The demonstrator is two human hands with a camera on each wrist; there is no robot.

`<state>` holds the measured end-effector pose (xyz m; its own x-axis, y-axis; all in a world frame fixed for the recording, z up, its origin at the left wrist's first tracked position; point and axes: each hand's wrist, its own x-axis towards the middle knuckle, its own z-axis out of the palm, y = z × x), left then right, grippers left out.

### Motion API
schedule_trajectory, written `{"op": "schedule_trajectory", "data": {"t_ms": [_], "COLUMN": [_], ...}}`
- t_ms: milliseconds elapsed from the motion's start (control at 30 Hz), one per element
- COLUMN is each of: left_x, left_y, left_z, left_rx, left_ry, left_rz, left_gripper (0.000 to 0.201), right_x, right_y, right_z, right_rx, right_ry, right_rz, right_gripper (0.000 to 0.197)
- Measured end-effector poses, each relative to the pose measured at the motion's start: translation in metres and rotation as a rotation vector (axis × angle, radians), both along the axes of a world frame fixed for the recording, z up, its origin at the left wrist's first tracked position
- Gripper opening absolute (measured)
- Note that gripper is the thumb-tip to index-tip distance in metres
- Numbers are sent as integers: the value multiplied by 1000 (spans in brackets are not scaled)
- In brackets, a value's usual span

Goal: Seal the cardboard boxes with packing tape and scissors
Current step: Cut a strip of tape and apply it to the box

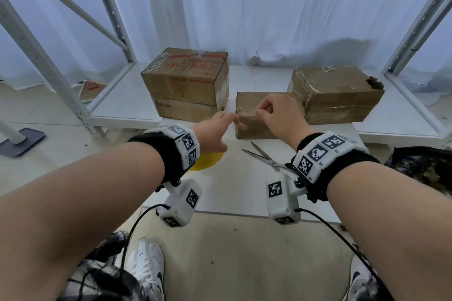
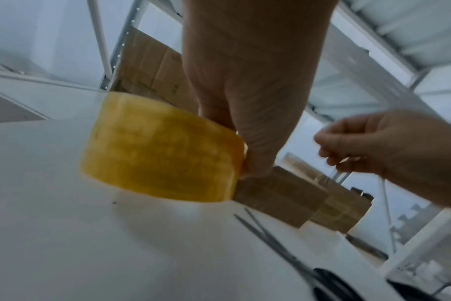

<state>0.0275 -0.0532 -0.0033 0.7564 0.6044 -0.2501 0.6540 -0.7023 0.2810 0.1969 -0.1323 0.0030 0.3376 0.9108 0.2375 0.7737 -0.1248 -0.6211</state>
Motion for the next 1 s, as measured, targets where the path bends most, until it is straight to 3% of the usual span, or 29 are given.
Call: {"op": "schedule_trajectory", "data": {"t_ms": [133,267,300,367,433,500,567,733,1000], "left_x": [-3,-4,0,6,13,20,24,35,41], "left_y": [12,19,23,33,39,43,45,53,54], "left_z": [-32,-46,-42,-28,-11,-1,0,-7,-5], "left_rx": [130,79,74,9,-221,-495,-640,-640,-762], "left_ry": [11,88,27,-264,-603,-765,-749,-748,-747], "left_rz": [54,47,79,229,410,493,493,495,570], "left_gripper": [51,40,35,28,42,54,57,16,11], "right_x": [18,23,23,22,19,17,16,22,31], "right_y": [8,21,25,34,41,47,50,51,45], "right_z": [9,9,9,12,15,14,9,1,-8], "right_rx": [-58,-73,-61,-37,-32,-23,-13,-36,-113], "right_ry": [-65,-26,-2,59,112,159,242,357,453], "right_rz": [41,71,68,67,79,68,43,-23,-120], "right_gripper": [11,10,10,10,11,13,16,16,17]}}
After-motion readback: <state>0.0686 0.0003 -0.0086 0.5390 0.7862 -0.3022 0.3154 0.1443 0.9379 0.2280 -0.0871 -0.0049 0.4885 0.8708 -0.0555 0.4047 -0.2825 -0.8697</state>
